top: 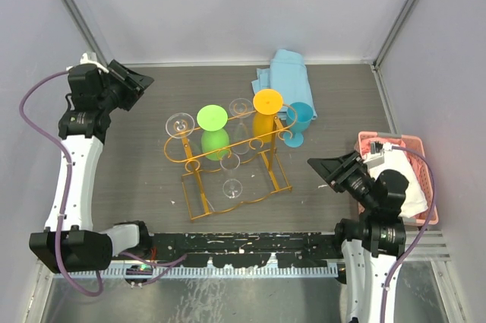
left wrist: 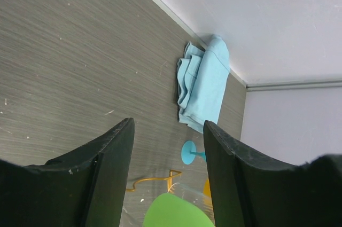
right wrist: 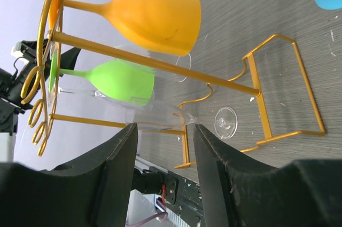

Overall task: Place the wine glass upside down on the wine glass rack
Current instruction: Pick up the wine glass at the center of the board.

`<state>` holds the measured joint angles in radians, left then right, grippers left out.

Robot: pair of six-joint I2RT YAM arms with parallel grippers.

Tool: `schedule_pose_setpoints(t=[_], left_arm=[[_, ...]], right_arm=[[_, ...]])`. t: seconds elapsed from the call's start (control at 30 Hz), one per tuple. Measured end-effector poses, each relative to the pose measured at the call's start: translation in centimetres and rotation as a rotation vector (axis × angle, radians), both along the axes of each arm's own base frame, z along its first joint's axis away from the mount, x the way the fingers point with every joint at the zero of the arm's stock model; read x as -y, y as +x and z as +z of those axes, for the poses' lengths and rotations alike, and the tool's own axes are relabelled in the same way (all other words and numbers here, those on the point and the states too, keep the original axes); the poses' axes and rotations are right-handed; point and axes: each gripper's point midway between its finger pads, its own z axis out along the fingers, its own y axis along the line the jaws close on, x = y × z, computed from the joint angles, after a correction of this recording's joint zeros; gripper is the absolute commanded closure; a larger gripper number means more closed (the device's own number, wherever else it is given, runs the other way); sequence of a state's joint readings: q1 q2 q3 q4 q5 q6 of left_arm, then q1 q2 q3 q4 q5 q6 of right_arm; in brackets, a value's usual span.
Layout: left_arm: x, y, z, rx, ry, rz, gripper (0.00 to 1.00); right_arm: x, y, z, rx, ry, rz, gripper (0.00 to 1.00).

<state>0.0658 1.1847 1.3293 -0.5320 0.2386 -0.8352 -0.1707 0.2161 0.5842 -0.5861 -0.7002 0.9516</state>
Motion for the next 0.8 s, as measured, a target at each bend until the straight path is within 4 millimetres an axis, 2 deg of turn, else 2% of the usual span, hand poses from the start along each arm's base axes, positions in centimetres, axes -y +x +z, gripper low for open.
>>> schedule_pose_setpoints(t=[0.23, 0.4, 0.53, 0.63, 0.7, 0.8], left_arm=[[0.3, -0.5, -1.0, -0.018, -0.007, -0.005, 0.44], [0.3, -0.5, -1.0, -0.016, -0.006, -0.006, 0.43], [0.3, -0.6, -1.0, -0.016, -0.003, -0.007, 0.43], [0.3, -0.6, -1.0, -0.016, 0.007, -0.012, 0.43], [0.3, -0.6, -1.0, -0.015, 0.010, -0.013, 0.43], [0.3, -0.6, -1.0, -0.014, 0.010, -0.014, 0.43]], right_arm=[[-0.4, 0.0, 0.2, -0.051, 0.005, 0.036, 0.48], [0.2, 1.6, 2.9, -0.052, -0.034, 0.028, 0.48], [1.3, 5.2, 6.3, -0.059, -0.077, 0.006, 0.47], [2.6, 9.2, 9.5, -0.039, -0.113, -0.026, 0.46], [3.3, 11.7, 10.8, -0.030, -0.129, -0.046, 0.46], [3.7, 13.8, 12.3, -0.010, -0.133, -0.049, 0.46]])
